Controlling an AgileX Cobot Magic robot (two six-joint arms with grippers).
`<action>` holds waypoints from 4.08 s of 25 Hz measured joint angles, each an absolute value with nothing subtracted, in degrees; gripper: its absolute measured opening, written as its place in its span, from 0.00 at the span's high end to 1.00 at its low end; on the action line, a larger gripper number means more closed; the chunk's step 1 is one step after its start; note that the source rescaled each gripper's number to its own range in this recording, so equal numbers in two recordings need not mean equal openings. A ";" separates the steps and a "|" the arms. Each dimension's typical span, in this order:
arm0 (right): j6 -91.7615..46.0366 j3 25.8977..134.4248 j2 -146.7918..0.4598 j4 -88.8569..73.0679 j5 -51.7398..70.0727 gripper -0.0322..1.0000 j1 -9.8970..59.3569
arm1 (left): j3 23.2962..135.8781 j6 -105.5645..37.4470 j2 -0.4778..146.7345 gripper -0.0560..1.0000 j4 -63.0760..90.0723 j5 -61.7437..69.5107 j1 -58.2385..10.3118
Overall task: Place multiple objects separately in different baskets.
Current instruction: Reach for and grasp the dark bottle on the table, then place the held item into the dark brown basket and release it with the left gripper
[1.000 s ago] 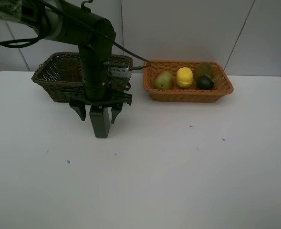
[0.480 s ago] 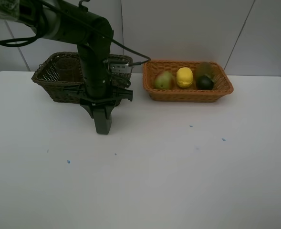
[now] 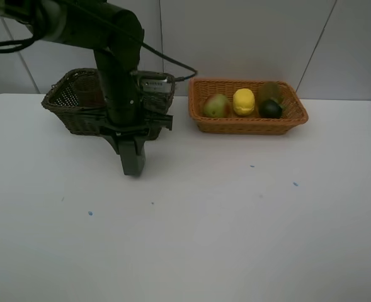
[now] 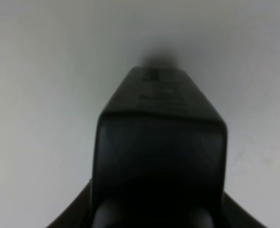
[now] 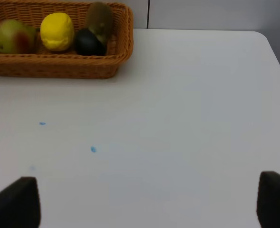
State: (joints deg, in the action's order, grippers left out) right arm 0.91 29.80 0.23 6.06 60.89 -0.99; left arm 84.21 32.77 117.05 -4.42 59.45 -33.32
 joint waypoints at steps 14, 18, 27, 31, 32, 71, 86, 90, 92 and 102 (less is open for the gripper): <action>0.91 29.80 0.23 6.06 60.89 0.01 -0.99 | 87.65 31.69 102.35 0.49 -4.92 62.66 -31.58; 0.91 29.80 0.23 6.06 60.89 0.01 -0.99 | 92.77 31.74 102.35 0.49 -6.38 62.90 -30.90; 0.91 29.80 0.23 6.06 60.89 0.01 -0.99 | 103.77 31.15 107.64 0.49 -6.83 65.94 -28.99; 0.91 29.80 0.23 6.06 60.89 0.01 -0.99 | 109.73 29.21 113.67 0.49 -6.83 66.91 -28.69; 0.91 29.80 0.23 6.06 60.89 0.01 -0.99 | 111.40 28.92 115.25 0.49 -6.83 67.37 -28.66; 0.91 29.80 0.23 6.06 60.89 0.01 -0.99 | 125.08 19.71 137.83 0.49 -6.57 70.13 -25.22; 0.91 29.80 0.23 6.06 60.89 0.01 -0.99 | 125.30 16.64 137.83 0.24 -6.95 70.07 -25.64; 0.91 29.80 0.23 6.06 60.89 0.01 -0.99 | 125.29 16.76 137.73 0.05 -7.19 69.93 -26.04; 0.91 29.80 0.23 6.06 60.89 0.01 -0.99 | 125.29 16.76 137.73 0.04 -7.03 69.93 -26.09; 0.91 29.80 0.23 6.06 60.89 0.01 -0.99 | 125.29 16.76 137.73 0.04 -5.68 69.93 -26.09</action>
State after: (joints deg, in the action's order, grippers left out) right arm 0.91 29.80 0.23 6.06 60.89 -0.99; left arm 125.29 16.76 137.73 -5.68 69.93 -26.09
